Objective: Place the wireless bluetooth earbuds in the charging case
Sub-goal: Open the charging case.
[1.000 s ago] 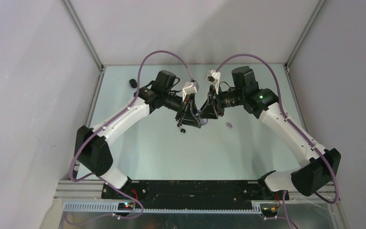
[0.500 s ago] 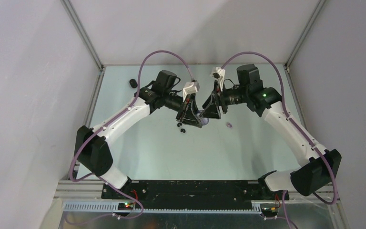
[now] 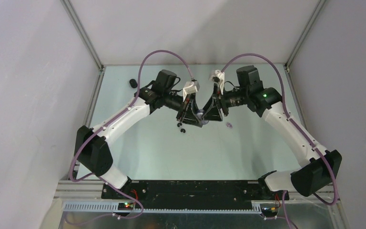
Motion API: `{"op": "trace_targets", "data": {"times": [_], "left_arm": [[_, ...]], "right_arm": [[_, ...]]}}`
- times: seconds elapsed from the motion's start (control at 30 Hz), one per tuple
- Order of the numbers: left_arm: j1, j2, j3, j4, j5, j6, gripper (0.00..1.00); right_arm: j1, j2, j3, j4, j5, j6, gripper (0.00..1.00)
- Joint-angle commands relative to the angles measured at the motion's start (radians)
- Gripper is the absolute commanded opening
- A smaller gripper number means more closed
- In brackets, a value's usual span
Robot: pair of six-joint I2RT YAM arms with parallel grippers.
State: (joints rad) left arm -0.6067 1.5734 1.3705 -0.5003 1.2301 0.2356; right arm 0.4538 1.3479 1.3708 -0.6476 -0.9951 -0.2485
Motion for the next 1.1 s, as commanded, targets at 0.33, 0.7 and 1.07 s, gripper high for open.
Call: {"op": "trace_targets", "data": {"times": [0.33, 0.7, 1.07], "left_arm": [[-0.001, -0.024, 0.012, 0.024, -0.016, -0.008, 0.01], [0.002, -0.010, 0.022, 0.015, -0.017, -0.002, 0.00], [0.002, -0.002, 0.021, 0.016, -0.021, 0.002, 0.03]], "right_arm": [[0.017, -0.024, 0.001, -0.040, -0.004, -0.078, 0.37], [-0.019, -0.039, 0.001, -0.051, -0.045, -0.080, 0.48], [-0.010, -0.035, 0.002, -0.047, -0.021, -0.078, 0.32]]}}
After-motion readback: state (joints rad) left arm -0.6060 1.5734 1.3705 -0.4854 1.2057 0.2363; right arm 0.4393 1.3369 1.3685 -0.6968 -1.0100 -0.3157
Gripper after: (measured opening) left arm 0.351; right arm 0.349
